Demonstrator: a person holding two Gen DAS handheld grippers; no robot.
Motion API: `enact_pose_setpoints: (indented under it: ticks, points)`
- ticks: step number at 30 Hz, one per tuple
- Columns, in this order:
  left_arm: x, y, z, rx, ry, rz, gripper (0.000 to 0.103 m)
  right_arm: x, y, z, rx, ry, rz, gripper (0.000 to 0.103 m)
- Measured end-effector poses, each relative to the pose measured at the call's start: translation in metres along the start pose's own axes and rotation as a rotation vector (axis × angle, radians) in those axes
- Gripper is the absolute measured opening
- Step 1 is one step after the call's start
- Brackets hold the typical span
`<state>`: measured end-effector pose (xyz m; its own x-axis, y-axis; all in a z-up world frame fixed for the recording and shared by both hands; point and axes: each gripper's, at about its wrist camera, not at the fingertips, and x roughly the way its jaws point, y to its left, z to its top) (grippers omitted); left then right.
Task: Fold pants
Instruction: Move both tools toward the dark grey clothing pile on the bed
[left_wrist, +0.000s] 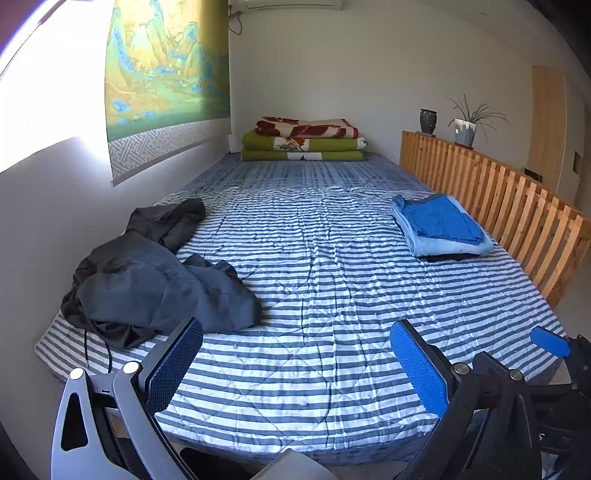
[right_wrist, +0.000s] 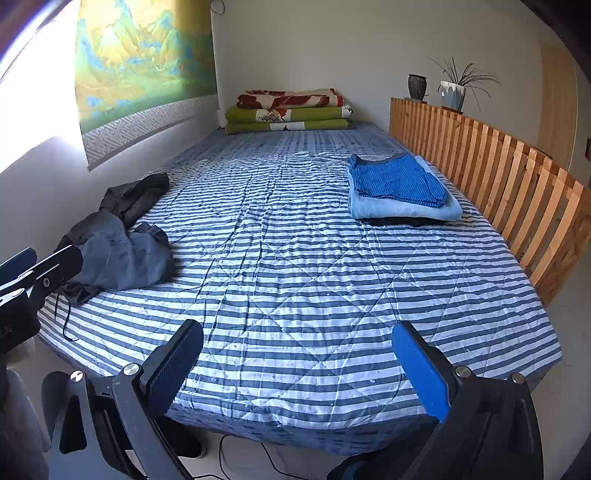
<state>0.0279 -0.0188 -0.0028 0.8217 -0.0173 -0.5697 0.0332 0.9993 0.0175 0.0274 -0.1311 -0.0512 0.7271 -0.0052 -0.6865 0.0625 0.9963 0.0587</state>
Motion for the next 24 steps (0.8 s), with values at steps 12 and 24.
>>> enact_pose_setpoints:
  ticks: [12, 24]
  points:
    - [0.020, 0.001, -0.002, -0.005, 0.023, -0.010, 0.103, 0.005, -0.006, 0.007, 0.012, -0.001, -0.025, 0.100]
    - [0.034, 0.001, -0.002, -0.006, 0.035, 0.006, 0.103, 0.015, -0.003, 0.011, 0.005, 0.012, -0.021, 0.100]
